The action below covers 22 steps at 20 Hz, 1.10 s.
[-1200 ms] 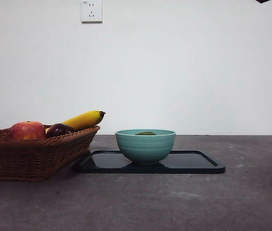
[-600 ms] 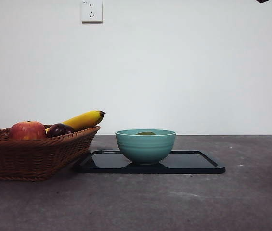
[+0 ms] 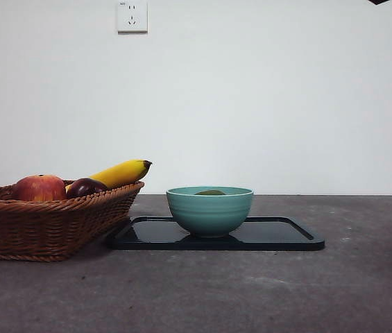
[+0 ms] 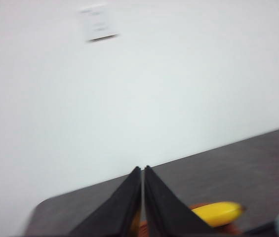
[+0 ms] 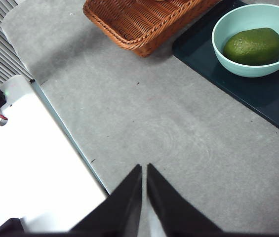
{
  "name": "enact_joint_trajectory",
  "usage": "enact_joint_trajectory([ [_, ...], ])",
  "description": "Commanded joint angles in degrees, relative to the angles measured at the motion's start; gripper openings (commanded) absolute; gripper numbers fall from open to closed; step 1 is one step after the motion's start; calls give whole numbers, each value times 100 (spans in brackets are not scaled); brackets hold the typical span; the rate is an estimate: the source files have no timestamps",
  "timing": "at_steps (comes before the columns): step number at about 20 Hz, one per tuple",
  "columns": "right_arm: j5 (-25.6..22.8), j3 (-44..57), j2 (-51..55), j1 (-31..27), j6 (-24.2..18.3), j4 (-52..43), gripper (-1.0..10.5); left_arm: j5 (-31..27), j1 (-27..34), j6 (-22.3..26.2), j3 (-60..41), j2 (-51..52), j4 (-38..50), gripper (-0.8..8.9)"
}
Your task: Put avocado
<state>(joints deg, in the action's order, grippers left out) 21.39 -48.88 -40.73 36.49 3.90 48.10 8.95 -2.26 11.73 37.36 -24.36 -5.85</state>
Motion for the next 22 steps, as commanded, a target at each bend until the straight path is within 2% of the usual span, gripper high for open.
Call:
enact_joint_trajectory([
  [1,22,-31,-33,50,13,-55,7,-291,92,63,-748,428,348,9],
  [5,22,-31,-33,50,13,-55,7,-343,168,26,-1934,1150,570,9],
  [10,22,-31,-33,50,13,-55,7,-352,195,-365,-2999,1792,546,9],
  [15,22,-28,-33,50,13,-55,7,-518,195,-389,-3491,2135,501,9],
  [22,24,-28,-33,50,13,-52,7,-662,205,-422,-3674,2420,-98,9],
])
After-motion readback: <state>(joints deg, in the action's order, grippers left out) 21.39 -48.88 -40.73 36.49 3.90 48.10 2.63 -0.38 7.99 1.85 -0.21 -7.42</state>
